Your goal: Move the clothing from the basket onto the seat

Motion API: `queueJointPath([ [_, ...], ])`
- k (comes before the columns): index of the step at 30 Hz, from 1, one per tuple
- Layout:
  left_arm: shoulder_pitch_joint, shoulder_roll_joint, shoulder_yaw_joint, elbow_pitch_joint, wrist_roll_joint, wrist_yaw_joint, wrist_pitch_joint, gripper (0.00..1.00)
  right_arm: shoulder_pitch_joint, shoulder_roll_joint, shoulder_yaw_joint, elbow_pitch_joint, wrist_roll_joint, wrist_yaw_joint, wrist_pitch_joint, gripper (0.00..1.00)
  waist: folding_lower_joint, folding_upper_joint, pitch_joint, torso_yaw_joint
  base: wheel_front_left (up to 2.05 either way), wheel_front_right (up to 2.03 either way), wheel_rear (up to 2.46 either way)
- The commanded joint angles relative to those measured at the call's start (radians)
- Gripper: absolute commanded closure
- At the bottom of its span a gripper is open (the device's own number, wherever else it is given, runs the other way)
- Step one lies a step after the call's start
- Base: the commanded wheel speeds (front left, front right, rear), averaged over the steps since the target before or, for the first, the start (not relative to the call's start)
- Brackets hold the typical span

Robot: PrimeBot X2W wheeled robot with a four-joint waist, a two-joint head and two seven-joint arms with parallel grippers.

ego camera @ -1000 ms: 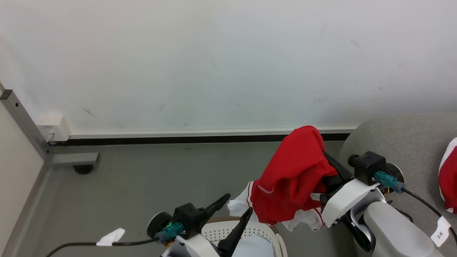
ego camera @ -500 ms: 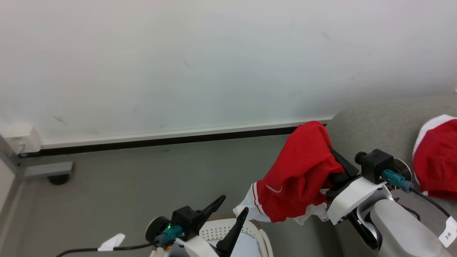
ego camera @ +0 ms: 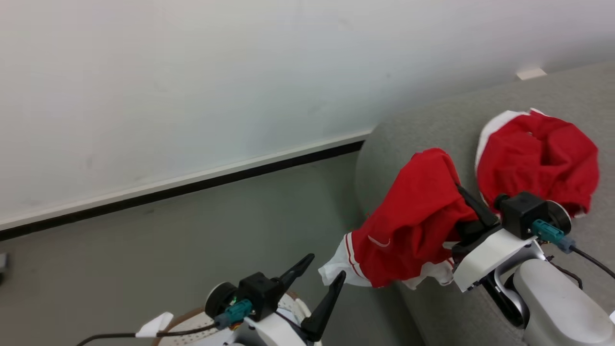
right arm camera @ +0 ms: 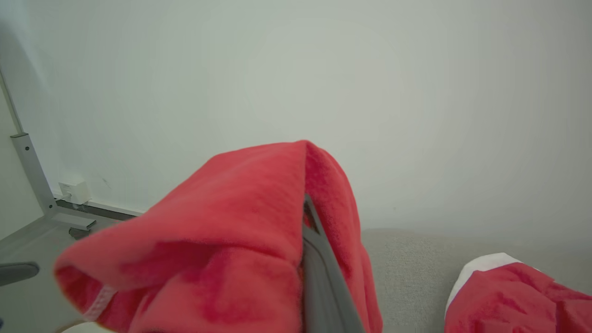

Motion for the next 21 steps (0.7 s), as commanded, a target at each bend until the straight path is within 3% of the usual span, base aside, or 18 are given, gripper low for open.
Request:
queueJointPath([
  [1, 0.004, -0.001, 0.003, -0.004, 0.011, -0.005, 0.0, 0.0, 0.014, -0.007, -0.007, -0.009, -0.01, -0.002, 0.004, 1.0, 0.0, -0.0001, 0.022, -0.04, 0.0, 0.0, 0.0],
  [6, -0.017, -0.002, 0.003, -0.023, 0.04, -0.015, 0.0, 0.0, 0.013, -0.026, -0.064, -0.049, -0.028, -0.002, 0.008, 1.0, 0.0, -0.0001, 0.075, -0.053, 0.0, 0.0, 0.0],
  [11, -0.053, 0.021, -0.017, -0.049, 0.06, -0.031, 0.0, 0.0, -0.038, -0.05, -0.17, -0.104, -0.077, -0.002, 0.021, 1.0, 0.0, -0.0001, 0.182, -0.02, 0.0, 0.0, 0.0],
  [21, -0.156, 0.114, -0.036, -0.141, 0.096, -0.049, 0.017, 0.0, -0.295, -0.124, -0.501, -0.189, -0.174, -0.002, 0.15, 1.0, 0.0, -0.0001, 0.428, 0.075, 0.0, 0.0, 0.0],
])
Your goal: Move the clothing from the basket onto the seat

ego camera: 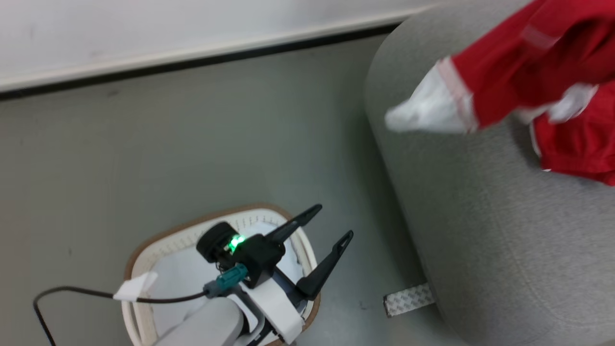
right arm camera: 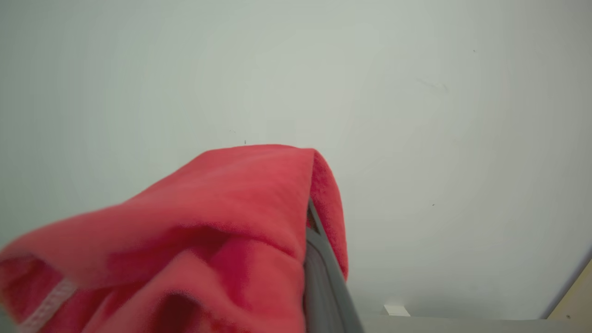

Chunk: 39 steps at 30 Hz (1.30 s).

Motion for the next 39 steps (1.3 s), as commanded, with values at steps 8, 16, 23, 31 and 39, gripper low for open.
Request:
queueJointPath([
  [8, -0.077, 0.063, 0.005, -0.086, 0.019, -0.004, 0.01, 0.0, -0.261, -0.099, -0.389, 0.094, -0.147, -0.002, 0.096, 1.0, -0.0002, 0.0, 0.243, 0.113, 0.0, 0.0, 0.0],
  [16, -0.056, 0.065, 0.008, -0.101, 0.004, 0.002, 0.001, 0.0, -0.145, -0.027, -0.619, 0.222, -0.288, -0.002, 0.067, 1.0, -0.0002, 0.0, 0.283, 0.116, 0.0, 0.0, 0.0],
  [23, -0.033, 0.065, 0.002, -0.075, -0.005, 0.003, -0.006, 0.0, 0.023, 0.136, -0.705, 0.351, -0.359, -0.002, -0.062, 0.66, -0.0002, 0.0, 0.241, 0.095, 0.0, 0.0, 0.0],
  [31, 0.014, 0.049, 0.018, -0.041, -0.018, 0.03, -0.014, 0.0, 0.172, 0.207, -0.675, 0.35, -0.385, -0.002, -0.148, 0.0, -0.0002, 0.0, 0.115, 0.08, 0.0, 0.0, 0.0],
  [39, 0.127, 0.007, 0.081, 0.001, -0.038, 0.072, -0.016, 0.0, 0.424, 0.257, -0.621, 0.137, -0.39, -0.002, -0.155, 0.0, -0.0002, 0.0, -0.073, 0.105, 0.0, 0.0, 0.0],
])
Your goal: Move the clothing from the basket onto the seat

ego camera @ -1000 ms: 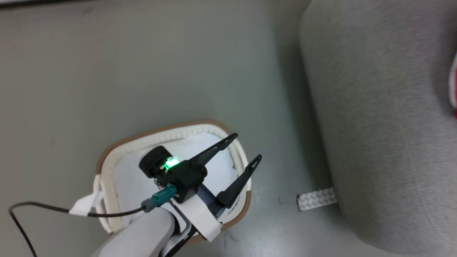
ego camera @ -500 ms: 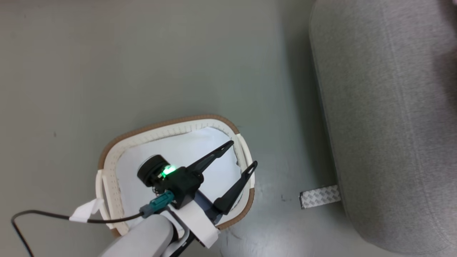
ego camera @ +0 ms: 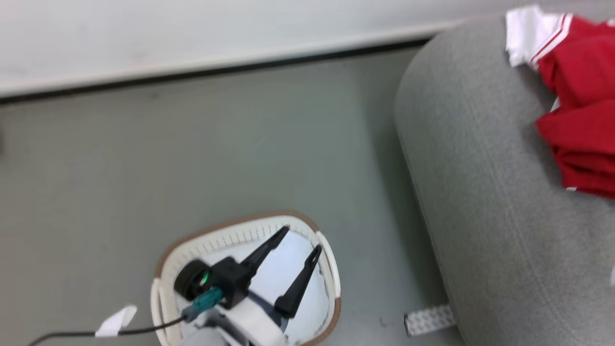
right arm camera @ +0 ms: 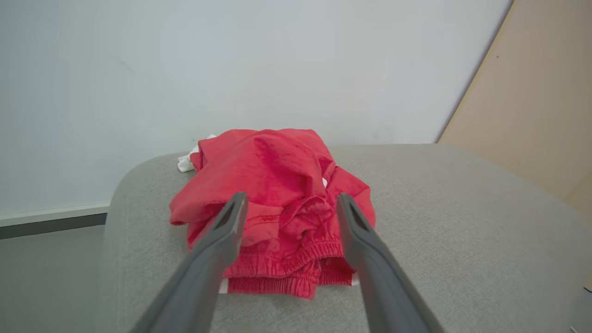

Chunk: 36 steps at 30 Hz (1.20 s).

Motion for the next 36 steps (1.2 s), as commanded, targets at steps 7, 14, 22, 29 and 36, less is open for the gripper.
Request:
queueJointPath([
  [7, 0.193, -0.035, 0.153, 0.016, -0.014, 0.055, -0.002, 0.0, 0.245, 0.05, 0.102, -0.209, 0.009, -0.002, -0.001, 0.0, 0.0, -0.0001, -0.242, 0.056, 0.0, 0.0, 0.0],
  [14, 0.34, -0.072, 0.288, 0.023, 0.015, 0.077, -0.001, 0.0, 0.402, 0.065, 0.251, -0.267, 0.05, -0.002, -0.001, 0.0, 0.0, -0.0001, -0.351, 0.116, 0.0, 0.0, 0.0],
  [22, 0.447, -0.116, 0.455, 0.038, 0.061, 0.068, -0.002, 0.0, 0.49, 0.068, 0.378, -0.274, 0.12, -0.002, -0.001, 0.0, 0.0, -0.0001, -0.396, 0.17, 0.0, 0.0, 0.0],
  [29, 0.5, -0.157, 0.583, 0.044, 0.109, 0.044, -0.001, 0.0, 0.513, 0.068, 0.45, -0.203, 0.138, -0.002, -0.002, 0.0, 0.0, -0.0001, -0.409, 0.191, 0.0, 0.0, 0.0],
  [36, 0.52, -0.197, 0.667, 0.04, 0.178, -0.005, -0.002, 0.0, 0.489, 0.068, 0.469, -0.151, 0.158, -0.002, -0.002, 0.0, 0.0, -0.0001, -0.404, 0.213, 0.0, 0.0, 0.0],
])
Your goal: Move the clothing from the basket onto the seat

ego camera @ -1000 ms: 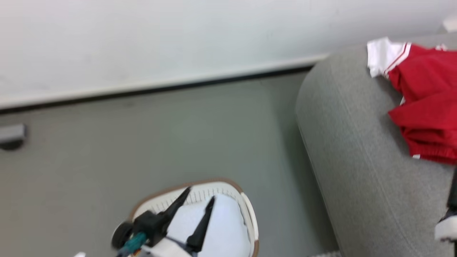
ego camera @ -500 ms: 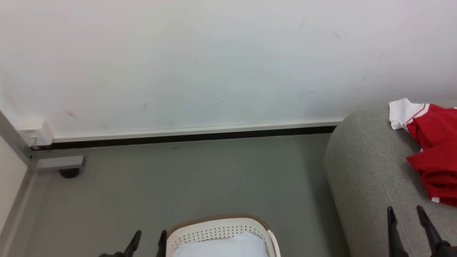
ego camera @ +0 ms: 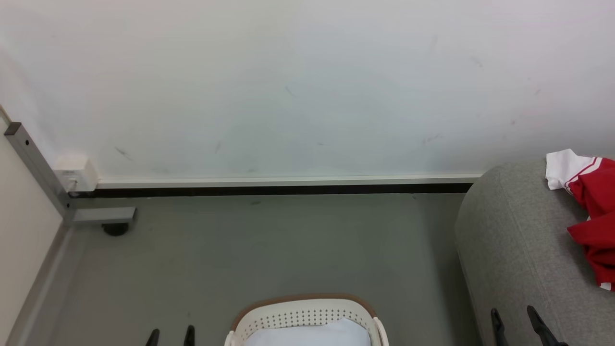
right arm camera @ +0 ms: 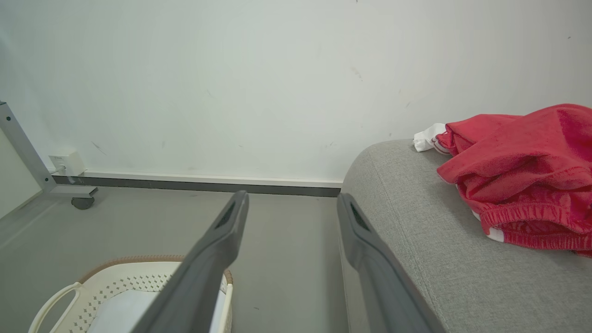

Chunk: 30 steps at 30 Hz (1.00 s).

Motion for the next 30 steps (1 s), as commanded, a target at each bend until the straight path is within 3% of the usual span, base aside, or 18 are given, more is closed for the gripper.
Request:
queueJointPath([
  [1, 0.006, -0.007, 0.016, -0.002, 0.027, -0.007, 0.0, 0.0, -0.016, -0.003, 0.001, 0.011, 0.01, -0.002, 0.0, 0.0, 0.0002, -0.0001, 0.002, 0.005, 0.0, 0.0, 0.0],
  [9, -0.001, -0.03, 0.038, 0.008, 0.043, -0.039, 0.0, 0.0, -0.035, -0.003, 0.016, 0.031, 0.016, -0.002, 0.0, 0.0, 0.0002, -0.0001, 0.003, 0.02, 0.0, 0.0, 0.0],
  [10, -0.001, -0.03, 0.036, 0.007, 0.04, -0.038, 0.0, 1.0, -0.024, 0.0, 0.016, 0.028, 0.006, 0.0, 0.0, 1.0, 0.0002, -0.0001, 0.003, 0.02, 0.0, 0.0, 0.0],
  [16, 0.004, -0.037, 0.032, 0.046, 0.027, -0.04, 0.007, 1.0, -0.005, 0.009, 0.014, 0.062, 0.018, 0.0, 0.006, 1.0, 0.0002, -0.0001, 0.003, 0.021, 0.0, 0.0, 0.0],
  [30, -0.039, -0.038, 0.06, 0.031, -0.233, -0.047, 0.078, 1.0, -0.034, 0.007, -0.008, 0.032, 0.292, 0.0, 0.075, 1.0, 0.0002, -0.0001, 0.01, 0.024, 0.0, 0.0, 0.0],
])
